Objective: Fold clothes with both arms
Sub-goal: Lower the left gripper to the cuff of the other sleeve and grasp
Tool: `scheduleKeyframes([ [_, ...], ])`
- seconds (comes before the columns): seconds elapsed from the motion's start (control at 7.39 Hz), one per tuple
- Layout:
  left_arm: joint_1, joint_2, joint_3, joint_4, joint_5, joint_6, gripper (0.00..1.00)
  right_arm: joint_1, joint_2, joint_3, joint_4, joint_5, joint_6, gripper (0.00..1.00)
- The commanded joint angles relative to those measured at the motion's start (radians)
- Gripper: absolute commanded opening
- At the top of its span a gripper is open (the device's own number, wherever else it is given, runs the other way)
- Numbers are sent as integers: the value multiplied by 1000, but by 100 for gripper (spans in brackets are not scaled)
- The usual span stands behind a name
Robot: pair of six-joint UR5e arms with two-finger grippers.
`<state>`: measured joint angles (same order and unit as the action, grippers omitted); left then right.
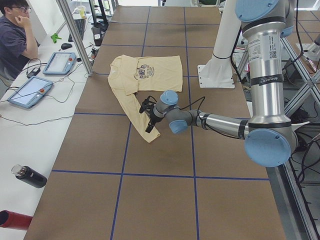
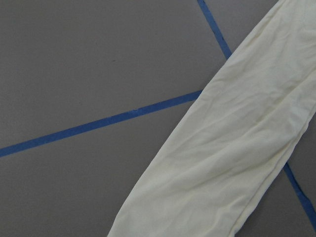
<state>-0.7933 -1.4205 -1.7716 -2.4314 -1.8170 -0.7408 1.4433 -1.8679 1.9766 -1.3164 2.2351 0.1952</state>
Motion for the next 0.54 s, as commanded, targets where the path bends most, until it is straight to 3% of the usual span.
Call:
scheduleKeyframes([
  [0.0,38,0,11,2,10,5,73,3,-2,-1,0,0,-5,100],
  [0.41,52,0,29,2,10,9,66,5,-2,-1,2,-2,-5,100],
])
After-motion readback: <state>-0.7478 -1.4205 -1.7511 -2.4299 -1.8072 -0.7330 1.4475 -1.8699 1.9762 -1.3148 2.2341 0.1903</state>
